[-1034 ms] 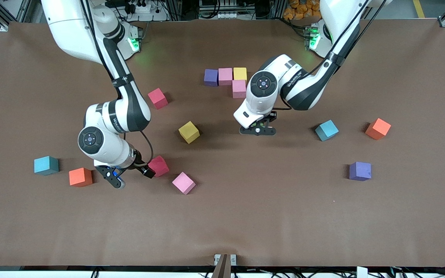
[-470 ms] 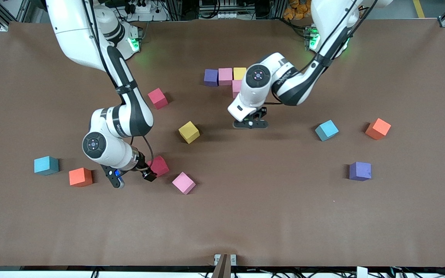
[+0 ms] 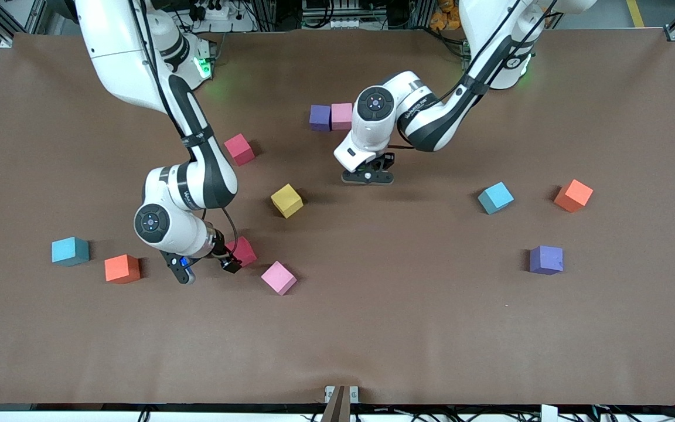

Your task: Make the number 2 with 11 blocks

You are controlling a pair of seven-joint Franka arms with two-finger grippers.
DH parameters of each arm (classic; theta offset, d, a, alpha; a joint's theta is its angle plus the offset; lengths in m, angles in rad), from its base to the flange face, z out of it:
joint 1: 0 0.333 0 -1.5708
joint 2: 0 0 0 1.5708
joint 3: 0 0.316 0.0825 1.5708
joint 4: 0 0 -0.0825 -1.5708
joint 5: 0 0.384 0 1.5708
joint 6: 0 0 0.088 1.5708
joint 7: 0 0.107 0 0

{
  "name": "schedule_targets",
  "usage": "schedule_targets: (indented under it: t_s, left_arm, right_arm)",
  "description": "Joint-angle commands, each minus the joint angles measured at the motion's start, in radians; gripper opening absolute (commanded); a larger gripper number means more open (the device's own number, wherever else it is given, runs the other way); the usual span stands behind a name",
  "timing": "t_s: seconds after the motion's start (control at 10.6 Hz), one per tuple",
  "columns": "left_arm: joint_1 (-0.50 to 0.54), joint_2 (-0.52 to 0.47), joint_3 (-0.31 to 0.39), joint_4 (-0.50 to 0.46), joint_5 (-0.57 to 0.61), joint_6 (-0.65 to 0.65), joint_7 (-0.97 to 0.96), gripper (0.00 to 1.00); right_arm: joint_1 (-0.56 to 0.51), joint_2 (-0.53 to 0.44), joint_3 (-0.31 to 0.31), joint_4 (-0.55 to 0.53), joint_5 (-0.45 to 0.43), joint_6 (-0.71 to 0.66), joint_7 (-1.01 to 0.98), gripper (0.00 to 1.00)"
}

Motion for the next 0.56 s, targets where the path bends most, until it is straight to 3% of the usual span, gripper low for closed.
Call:
schedule_targets:
  t_s: [0.0, 0.47]
  left_arm:
    - [-0.01, -0.015, 0.013, -0.075, -0.008, 0.084, -0.032, 0.36]
    - [-0.024, -0.018, 0.013, -0.098, -0.008, 0.084, -0.119, 0.35]
  right_arm:
    - [-0.001, 0.001, 0.003, 0.001, 0.011, -0.001, 0.001, 1.0]
    - [-0.008, 0.02, 0.006, 0.009, 0.024, 0.002, 0.016, 1.0]
